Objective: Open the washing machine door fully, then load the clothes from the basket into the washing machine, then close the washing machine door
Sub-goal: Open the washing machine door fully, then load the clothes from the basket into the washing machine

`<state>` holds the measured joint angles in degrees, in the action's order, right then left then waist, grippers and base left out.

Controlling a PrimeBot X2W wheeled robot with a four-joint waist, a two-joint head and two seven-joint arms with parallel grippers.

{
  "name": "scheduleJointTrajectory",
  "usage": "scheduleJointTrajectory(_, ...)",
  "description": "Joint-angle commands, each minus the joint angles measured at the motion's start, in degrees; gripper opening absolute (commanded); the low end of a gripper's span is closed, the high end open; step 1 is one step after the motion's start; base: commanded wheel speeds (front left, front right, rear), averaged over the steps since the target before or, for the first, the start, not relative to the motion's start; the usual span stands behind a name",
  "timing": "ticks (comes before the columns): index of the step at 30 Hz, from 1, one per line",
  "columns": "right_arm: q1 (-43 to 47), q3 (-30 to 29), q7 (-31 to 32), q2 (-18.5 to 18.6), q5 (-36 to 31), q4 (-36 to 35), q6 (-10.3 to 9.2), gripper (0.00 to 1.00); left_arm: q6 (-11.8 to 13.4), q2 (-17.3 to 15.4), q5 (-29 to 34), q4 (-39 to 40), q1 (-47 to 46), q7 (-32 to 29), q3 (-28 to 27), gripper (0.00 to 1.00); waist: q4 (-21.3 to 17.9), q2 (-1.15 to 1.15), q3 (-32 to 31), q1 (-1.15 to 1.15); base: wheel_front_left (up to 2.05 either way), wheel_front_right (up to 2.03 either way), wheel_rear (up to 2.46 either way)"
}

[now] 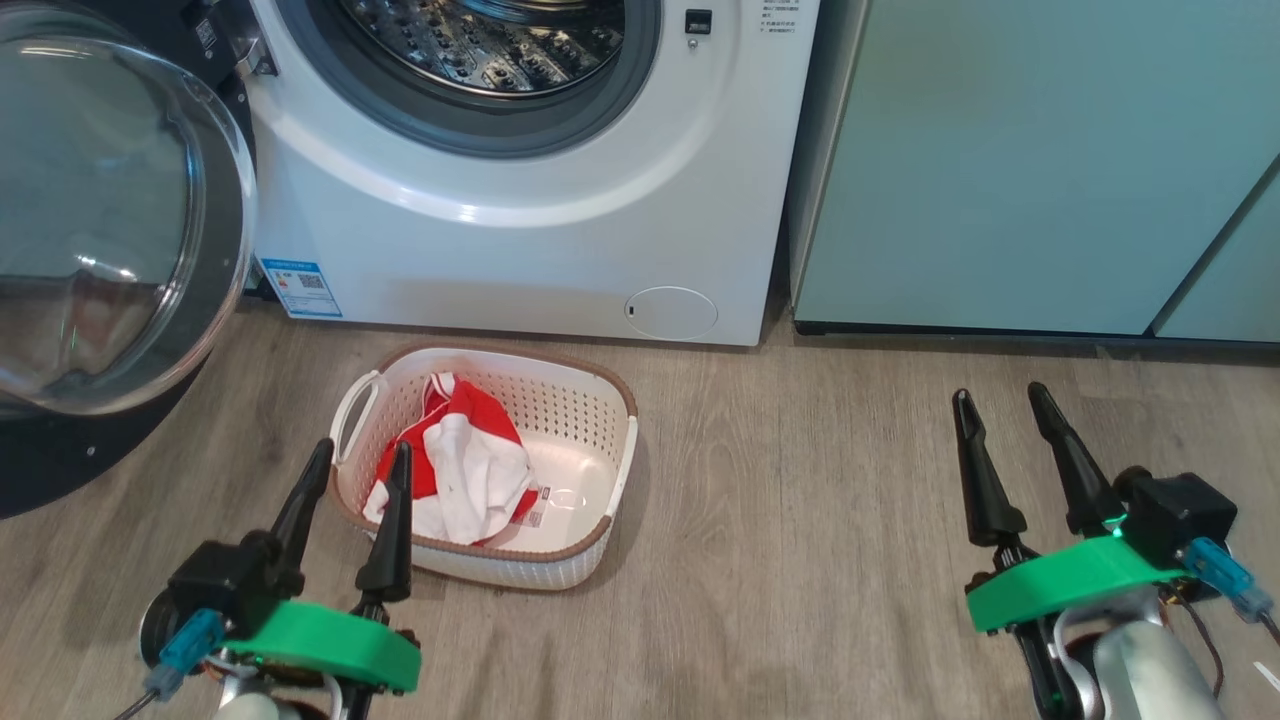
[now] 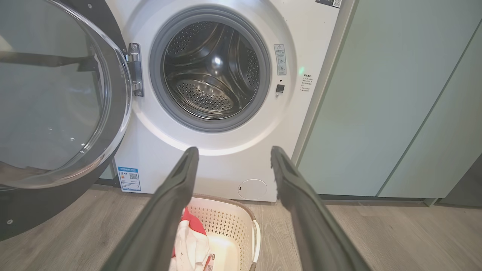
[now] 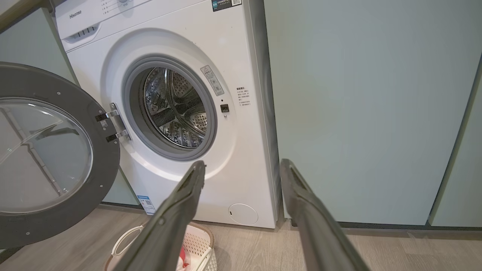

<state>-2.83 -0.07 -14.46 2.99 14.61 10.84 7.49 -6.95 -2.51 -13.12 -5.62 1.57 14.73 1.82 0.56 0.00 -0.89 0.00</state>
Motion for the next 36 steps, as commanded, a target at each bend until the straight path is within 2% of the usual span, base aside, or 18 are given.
scheduleJointTrajectory(1,-1.66,1.02,-0.53,-0.12,-0.46,-1.4,0.0,1.0,-0.24,-0.37,-0.33,1.71,-2.03,0.27,-1.58,1.0,-0.06,0.0,0.0,0.0,0.0,0.0,0.0)
scheduleJointTrajectory(20,-1.9,1.61,-0.53,-0.12,-0.48,-0.81,0.0,1.0,0.68,-0.37,0.7,1.31,-2.27,0.27,-1.21,1.0,-0.02,0.0,-0.25,0.0,0.0,0.0,0.0)
scheduleJointTrajectory(23,-1.89,1.97,-0.53,-0.12,-0.54,-0.72,0.0,1.0,0.5,-0.37,-0.75,1.15,-2.03,0.27,-1.35,1.0,-0.06,0.0,-0.42,0.0,0.18,-0.18,0.0)
scheduleJointTrajectory(36,-1.61,2.79,-0.53,-0.12,-0.62,-0.45,0.0,1.0,0.49,-0.37,-1.44,0.27,-1.95,0.27,-1.75,1.0,0.12,0.0,-0.96,0.0,1.47,-1.47,0.0)
